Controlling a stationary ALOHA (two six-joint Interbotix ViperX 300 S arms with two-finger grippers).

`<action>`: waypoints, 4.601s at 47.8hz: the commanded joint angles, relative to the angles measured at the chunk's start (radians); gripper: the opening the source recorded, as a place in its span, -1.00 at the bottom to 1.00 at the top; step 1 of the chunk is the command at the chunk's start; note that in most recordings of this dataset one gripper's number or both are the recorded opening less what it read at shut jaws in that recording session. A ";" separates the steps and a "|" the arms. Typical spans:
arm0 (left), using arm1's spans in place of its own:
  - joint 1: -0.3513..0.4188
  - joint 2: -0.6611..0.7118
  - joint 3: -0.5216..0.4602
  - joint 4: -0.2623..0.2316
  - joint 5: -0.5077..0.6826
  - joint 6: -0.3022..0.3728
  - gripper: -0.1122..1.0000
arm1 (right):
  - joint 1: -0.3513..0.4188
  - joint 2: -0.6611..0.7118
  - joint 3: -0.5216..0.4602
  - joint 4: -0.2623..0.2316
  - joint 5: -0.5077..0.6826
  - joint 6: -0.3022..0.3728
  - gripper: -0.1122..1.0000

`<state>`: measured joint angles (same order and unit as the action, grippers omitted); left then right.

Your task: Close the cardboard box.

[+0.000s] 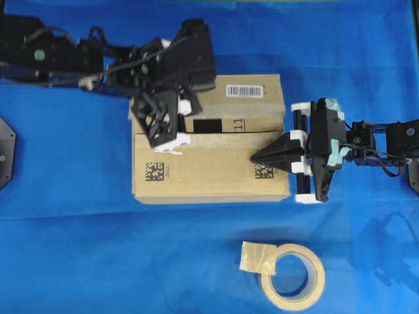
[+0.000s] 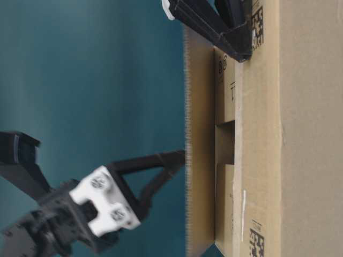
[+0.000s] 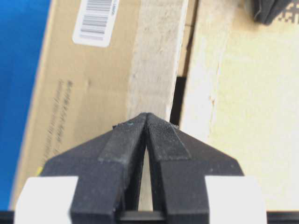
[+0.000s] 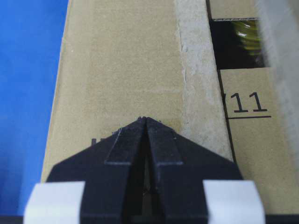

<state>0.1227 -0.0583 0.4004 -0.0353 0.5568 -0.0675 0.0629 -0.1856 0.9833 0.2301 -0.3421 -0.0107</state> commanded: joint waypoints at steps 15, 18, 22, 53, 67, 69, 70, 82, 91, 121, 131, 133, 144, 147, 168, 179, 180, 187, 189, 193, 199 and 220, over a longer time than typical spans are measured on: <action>-0.037 -0.026 0.164 -0.002 -0.252 -0.081 -0.80 | -0.020 -0.005 -0.015 0.000 -0.005 -0.002 -0.80; -0.038 -0.028 0.183 -0.002 -0.282 -0.086 -0.80 | -0.026 -0.005 -0.017 0.000 -0.011 -0.002 -0.80; -0.041 -0.031 0.202 -0.002 -0.318 -0.091 -0.80 | -0.037 -0.005 -0.020 0.000 -0.023 -0.002 -0.80; -0.055 -0.046 0.245 -0.002 -0.393 -0.092 -0.80 | -0.121 -0.005 -0.020 0.000 -0.028 -0.002 -0.80; -0.060 -0.055 0.258 -0.002 -0.414 -0.089 -0.80 | -0.123 -0.005 -0.017 0.002 -0.026 -0.002 -0.80; -0.063 -0.063 0.272 -0.002 -0.443 -0.084 -0.80 | -0.121 -0.005 -0.017 0.000 -0.026 -0.002 -0.80; -0.066 -0.069 0.279 -0.002 -0.462 -0.083 -0.80 | -0.121 -0.005 -0.018 0.000 -0.026 -0.002 -0.80; -0.110 -0.167 0.482 0.000 -0.884 -0.077 -0.80 | -0.121 -0.005 -0.018 0.000 -0.025 -0.002 -0.80; -0.115 -0.181 0.640 0.000 -1.184 -0.060 -0.80 | -0.121 -0.005 -0.018 0.000 -0.026 -0.002 -0.80; -0.110 -0.034 0.709 -0.017 -1.396 0.032 -0.80 | -0.121 -0.005 -0.021 0.000 -0.026 0.003 -0.80; -0.106 -0.034 0.724 -0.017 -1.394 0.034 -0.80 | -0.121 -0.005 -0.023 0.002 -0.026 0.003 -0.80; -0.104 -0.035 0.726 -0.017 -1.394 0.034 -0.80 | -0.121 -0.005 -0.021 0.002 -0.026 0.003 -0.80; -0.101 -0.035 0.726 -0.017 -1.394 0.034 -0.80 | -0.123 -0.005 -0.023 0.000 -0.026 0.003 -0.80; -0.100 -0.034 0.727 -0.017 -1.390 0.034 -0.80 | -0.121 -0.005 -0.023 0.000 -0.026 0.003 -0.80; -0.081 -0.035 0.727 -0.017 -1.387 0.034 -0.80 | -0.117 -0.005 -0.020 0.000 -0.026 0.003 -0.80; -0.080 -0.035 0.729 -0.017 -1.387 0.032 -0.80 | -0.114 -0.005 -0.020 0.000 -0.026 0.003 -0.80; -0.080 -0.035 0.729 -0.017 -1.387 0.032 -0.80 | -0.115 -0.005 -0.020 0.000 -0.026 0.003 -0.80; -0.078 -0.035 0.729 -0.017 -1.387 0.034 -0.80 | -0.114 -0.005 -0.020 0.002 -0.026 0.003 -0.80; -0.078 -0.034 0.727 -0.017 -1.387 0.034 -0.80 | -0.114 -0.005 -0.020 0.000 -0.026 0.003 -0.80; -0.077 -0.035 0.727 -0.017 -1.387 0.032 -0.80 | -0.114 -0.005 -0.020 0.000 -0.026 0.003 -0.80; -0.074 -0.035 0.729 -0.017 -1.384 0.034 -0.80 | -0.114 -0.005 -0.020 0.000 -0.023 0.003 -0.80; -0.072 -0.034 0.727 -0.017 -1.384 0.032 -0.80 | -0.114 -0.005 -0.020 0.000 -0.025 0.003 -0.80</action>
<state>0.0383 -0.0859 1.1305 -0.0491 -0.8222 -0.0353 -0.0537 -0.1841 0.9787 0.2301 -0.3620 -0.0092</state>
